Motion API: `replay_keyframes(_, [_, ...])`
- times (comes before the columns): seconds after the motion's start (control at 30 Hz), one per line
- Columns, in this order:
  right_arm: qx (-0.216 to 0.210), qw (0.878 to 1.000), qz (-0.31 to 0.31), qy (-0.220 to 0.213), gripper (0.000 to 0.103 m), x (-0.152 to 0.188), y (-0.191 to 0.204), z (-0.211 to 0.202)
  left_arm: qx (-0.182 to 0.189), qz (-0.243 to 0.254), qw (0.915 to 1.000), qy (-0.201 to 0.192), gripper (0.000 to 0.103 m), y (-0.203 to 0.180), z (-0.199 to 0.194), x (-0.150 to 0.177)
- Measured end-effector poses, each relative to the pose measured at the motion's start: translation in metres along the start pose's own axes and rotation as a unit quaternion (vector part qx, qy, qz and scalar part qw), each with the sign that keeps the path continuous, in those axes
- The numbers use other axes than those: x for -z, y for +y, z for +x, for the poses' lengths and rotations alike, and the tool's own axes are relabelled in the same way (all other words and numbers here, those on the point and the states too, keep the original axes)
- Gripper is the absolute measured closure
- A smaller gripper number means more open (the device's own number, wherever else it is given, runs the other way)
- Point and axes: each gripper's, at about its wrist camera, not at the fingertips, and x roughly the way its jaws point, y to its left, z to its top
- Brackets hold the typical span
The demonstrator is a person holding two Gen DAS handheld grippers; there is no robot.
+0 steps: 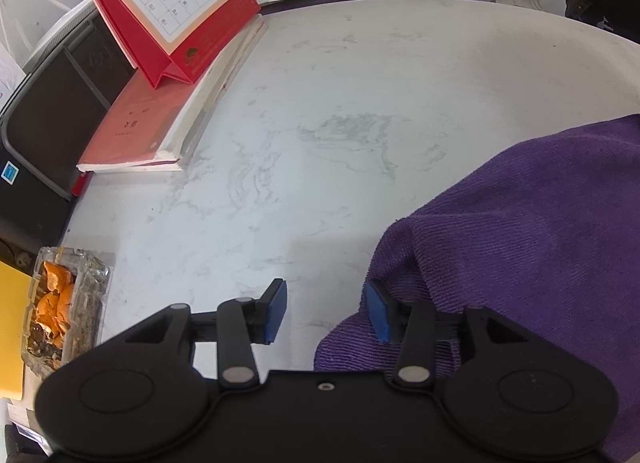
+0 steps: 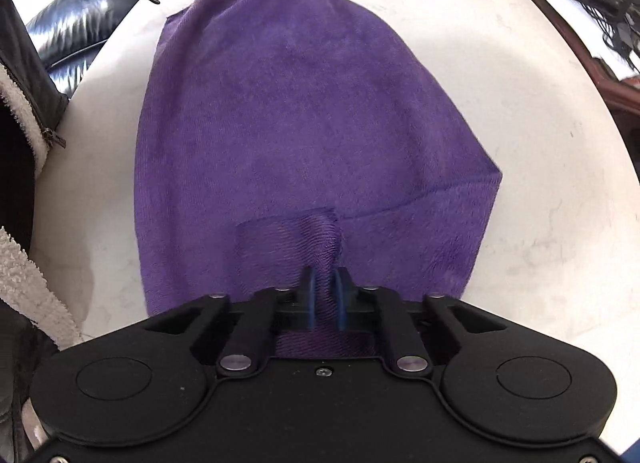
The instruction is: Fold towel
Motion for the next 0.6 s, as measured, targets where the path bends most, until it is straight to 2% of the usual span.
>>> replay_keyframes(0.07, [0.005, 1.0, 0.017, -0.009, 0.1, 0.0, 0.0, 0.002, -0.003, 0.004, 1.0, -0.008, 0.062, -0.001, -0.001, 0.003])
replay_keyframes(0.13, [0.006, 0.997, 0.059, -0.041, 0.101, 0.005, -0.001, -0.007, 0.001, 0.006, 0.9999, -0.013, 0.065, -0.001, -0.002, 0.005])
replay_keyframes(0.33, [0.032, 0.98, 0.159, -0.114, 0.101, 0.031, -0.002, -0.045, 0.004, 0.008, 0.9999, -0.013, 0.067, -0.002, -0.002, 0.004])
replay_keyframes(0.53, [0.089, 0.936, 0.285, -0.185, 0.101, 0.068, -0.017, -0.078, 0.001, 0.008, 0.9999, -0.014, 0.067, -0.003, -0.002, 0.004])
replay_keyframes(0.6, [0.116, 0.914, 0.331, -0.205, 0.101, 0.087, -0.027, -0.087, -0.002, 0.009, 0.9999, -0.013, 0.067, -0.004, -0.002, 0.004])
